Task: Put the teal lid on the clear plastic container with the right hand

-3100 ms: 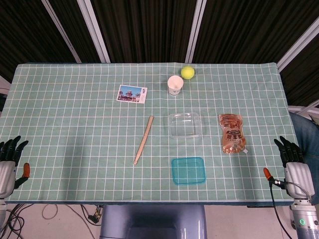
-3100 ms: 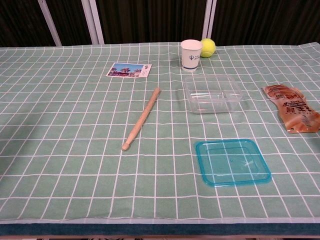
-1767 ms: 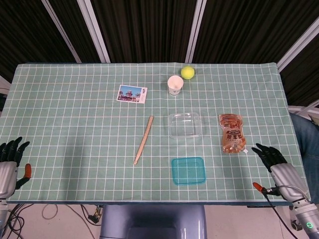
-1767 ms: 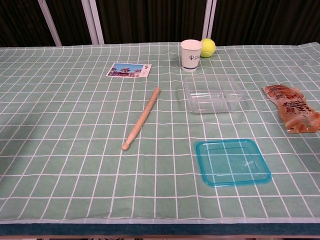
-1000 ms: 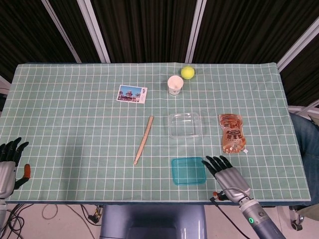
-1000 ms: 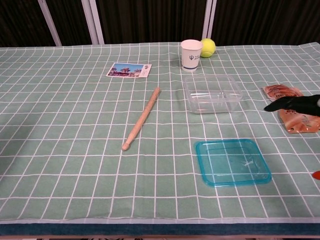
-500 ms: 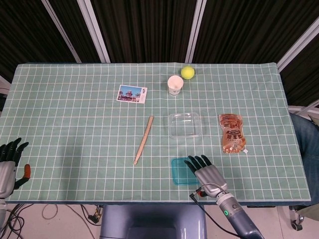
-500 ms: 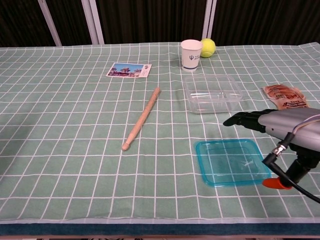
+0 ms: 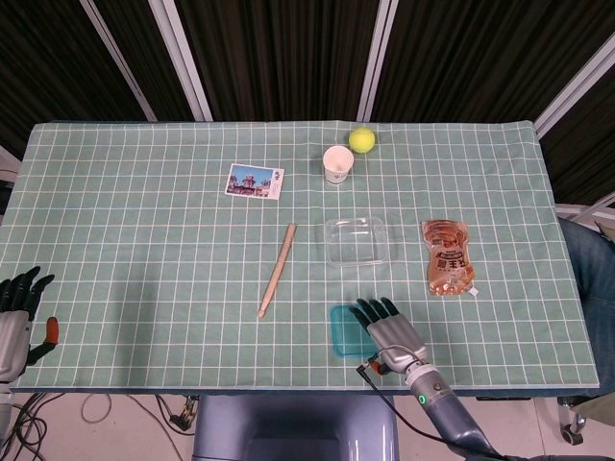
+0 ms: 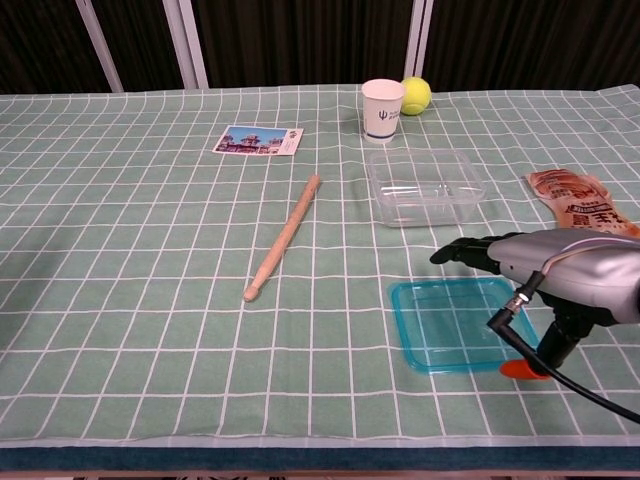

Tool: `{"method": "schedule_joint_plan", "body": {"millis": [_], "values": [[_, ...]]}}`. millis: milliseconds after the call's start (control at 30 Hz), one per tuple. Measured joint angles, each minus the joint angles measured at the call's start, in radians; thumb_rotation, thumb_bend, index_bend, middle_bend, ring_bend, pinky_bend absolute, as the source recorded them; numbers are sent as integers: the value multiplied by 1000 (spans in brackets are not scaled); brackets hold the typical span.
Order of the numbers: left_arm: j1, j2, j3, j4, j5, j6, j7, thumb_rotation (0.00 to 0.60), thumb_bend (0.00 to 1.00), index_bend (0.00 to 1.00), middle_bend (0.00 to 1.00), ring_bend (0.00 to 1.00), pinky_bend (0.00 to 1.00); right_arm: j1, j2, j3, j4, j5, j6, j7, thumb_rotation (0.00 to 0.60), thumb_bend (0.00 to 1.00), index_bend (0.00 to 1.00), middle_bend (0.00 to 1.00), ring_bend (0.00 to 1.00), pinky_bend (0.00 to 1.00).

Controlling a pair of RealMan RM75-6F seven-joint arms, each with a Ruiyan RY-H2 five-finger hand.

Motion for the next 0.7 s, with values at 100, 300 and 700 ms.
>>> {"method": "schedule_joint_plan", "body": {"millis": [100,300,700], "values": [[0,1,0,-1,-3,-2,0,600,568,115,0,0,0,16,-10,-6,5,19,6,-10,600,264,0,1,0,0],[-1,2,0,-3,-2,-2,-2,600,568,115,0,0,0,38,-25,-4,27,39,10,-1,600,263,0,0,0,0],[-2,3,-1,-5,-8,-5,-2,600,568,115,0,0,0,76,-47,-23,50,66,14,0,600,213,0,1,0,0]]}}
